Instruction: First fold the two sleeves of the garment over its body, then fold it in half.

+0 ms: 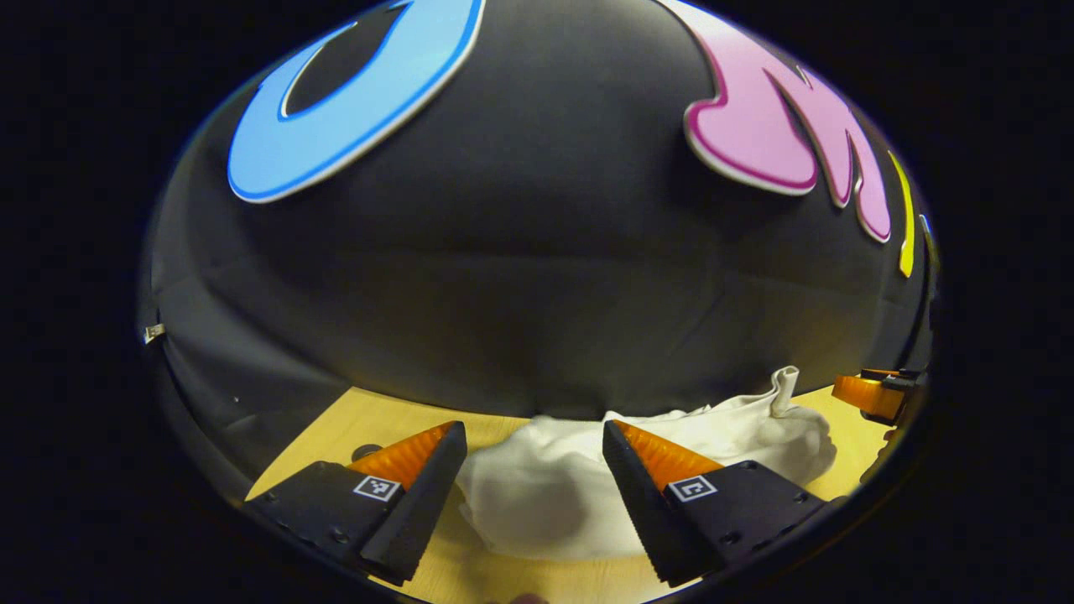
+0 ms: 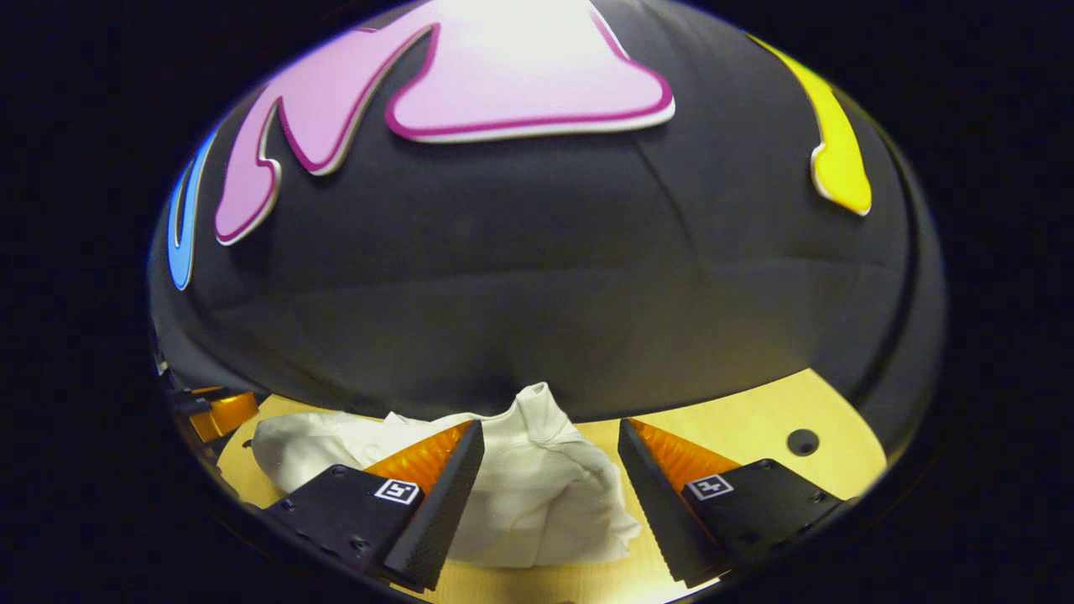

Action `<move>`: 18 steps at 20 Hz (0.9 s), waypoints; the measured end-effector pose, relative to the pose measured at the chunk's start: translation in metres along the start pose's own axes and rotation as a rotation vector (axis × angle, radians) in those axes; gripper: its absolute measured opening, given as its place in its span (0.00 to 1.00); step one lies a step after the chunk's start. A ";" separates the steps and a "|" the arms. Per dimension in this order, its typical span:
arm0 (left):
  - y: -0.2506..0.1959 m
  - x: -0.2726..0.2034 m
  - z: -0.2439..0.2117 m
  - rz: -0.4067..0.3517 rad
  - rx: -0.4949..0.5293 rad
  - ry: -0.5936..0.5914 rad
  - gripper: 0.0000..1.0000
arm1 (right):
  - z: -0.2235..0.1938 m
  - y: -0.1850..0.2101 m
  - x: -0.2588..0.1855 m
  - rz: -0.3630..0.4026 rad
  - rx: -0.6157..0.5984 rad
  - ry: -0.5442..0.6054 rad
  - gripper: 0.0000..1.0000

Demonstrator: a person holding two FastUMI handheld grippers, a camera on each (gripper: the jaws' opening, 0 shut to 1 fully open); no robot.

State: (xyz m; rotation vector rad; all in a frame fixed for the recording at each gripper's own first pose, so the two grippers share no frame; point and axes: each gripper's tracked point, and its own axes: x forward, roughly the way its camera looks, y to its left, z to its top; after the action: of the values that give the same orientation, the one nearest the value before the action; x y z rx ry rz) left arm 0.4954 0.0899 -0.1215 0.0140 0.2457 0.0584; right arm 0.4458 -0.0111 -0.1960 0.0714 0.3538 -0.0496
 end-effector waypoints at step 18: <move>0.023 -0.316 -0.006 -0.079 -0.084 -0.106 1.00 | 0.026 0.006 -0.301 -0.076 -0.074 -0.144 0.98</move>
State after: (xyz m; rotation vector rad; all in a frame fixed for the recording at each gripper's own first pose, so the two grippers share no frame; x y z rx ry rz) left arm 0.1870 0.0940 -0.0507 -0.0760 0.1373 -0.0105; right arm 0.1733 0.0036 -0.0663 -0.0192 0.2140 -0.1162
